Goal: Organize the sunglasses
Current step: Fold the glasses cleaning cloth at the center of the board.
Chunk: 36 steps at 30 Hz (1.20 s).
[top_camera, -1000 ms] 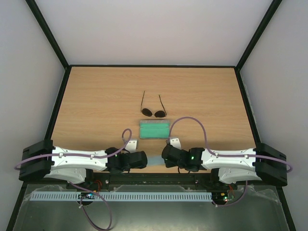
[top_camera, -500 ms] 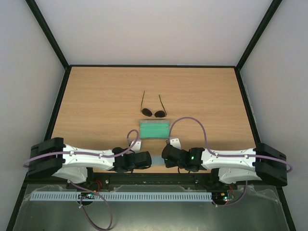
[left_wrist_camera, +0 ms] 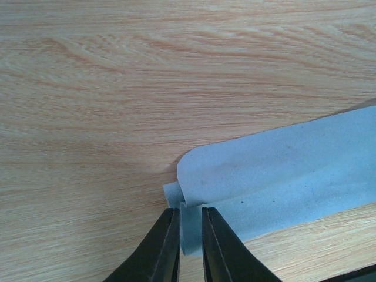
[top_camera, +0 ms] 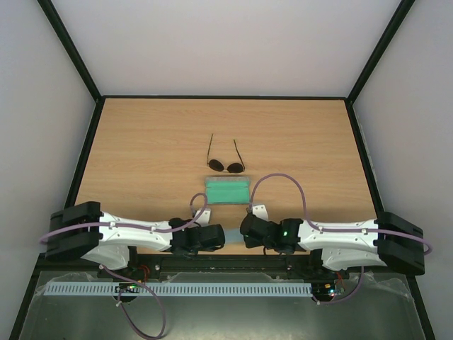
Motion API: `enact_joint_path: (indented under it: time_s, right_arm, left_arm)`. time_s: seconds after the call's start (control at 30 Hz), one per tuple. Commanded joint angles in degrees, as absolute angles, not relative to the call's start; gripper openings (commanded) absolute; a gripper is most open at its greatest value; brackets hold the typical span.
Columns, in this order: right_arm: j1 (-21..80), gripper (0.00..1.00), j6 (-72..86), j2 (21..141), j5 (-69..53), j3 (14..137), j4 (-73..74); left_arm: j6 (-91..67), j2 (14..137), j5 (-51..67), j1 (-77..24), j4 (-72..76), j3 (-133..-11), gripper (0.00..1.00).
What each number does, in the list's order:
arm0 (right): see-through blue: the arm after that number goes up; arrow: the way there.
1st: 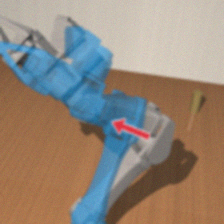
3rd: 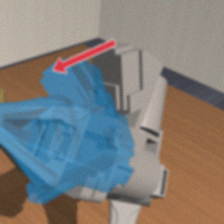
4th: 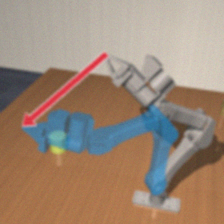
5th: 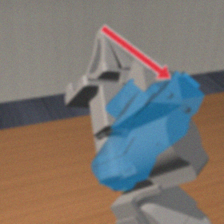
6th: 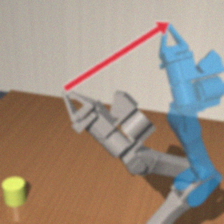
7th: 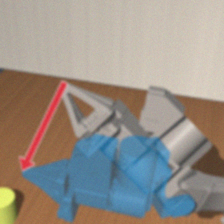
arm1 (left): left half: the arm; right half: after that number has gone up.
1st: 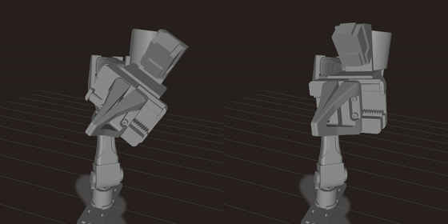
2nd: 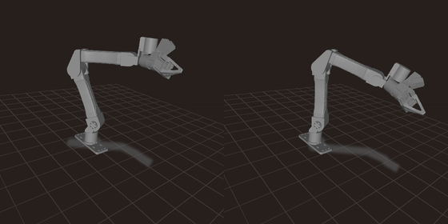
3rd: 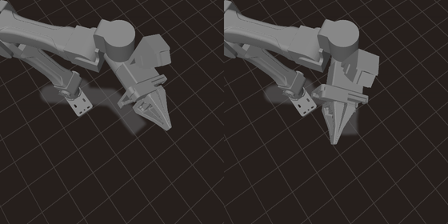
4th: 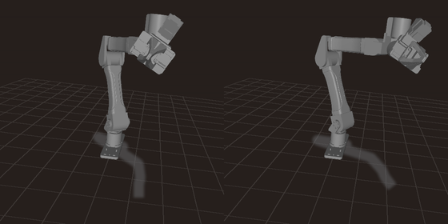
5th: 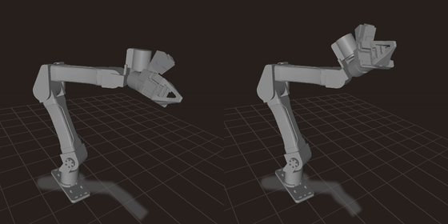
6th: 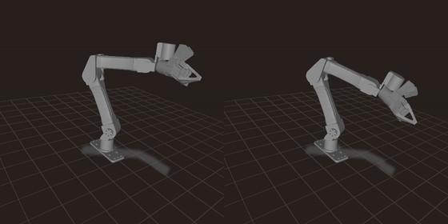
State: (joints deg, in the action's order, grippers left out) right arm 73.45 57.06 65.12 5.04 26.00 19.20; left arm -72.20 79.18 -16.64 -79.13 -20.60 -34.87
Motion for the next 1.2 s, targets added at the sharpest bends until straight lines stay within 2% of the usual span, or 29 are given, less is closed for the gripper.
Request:
enact_joint_path:
  time_s: [0.0,0.4,0.77,1.17]
  right_arm:
    - [73.2,0.33,58.0,63.9,6.2,25.0,19.1]
    - [73.2,0.33,58.1,63.6,5.7,24.2,18.3]
    - [73.2,0.33,58.4,63.1,5.7,23.8,18.1]
    - [73.2,0.32,58.4,62.5,5.7,23.6,18.3]
  left_arm:
    - [-72.6,79.3,-16.3,-79.8,-21.6,-35.5,0.15]
    - [-74.4,78.2,-16.8,-81.4,-22.9,-35.5,0.19]
    - [-74.6,79.5,-16.8,-82.5,-22.5,-36.3,0.04]
    - [-76.9,79.9,-17.3,-84.3,-23.0,-35.9,0.02]
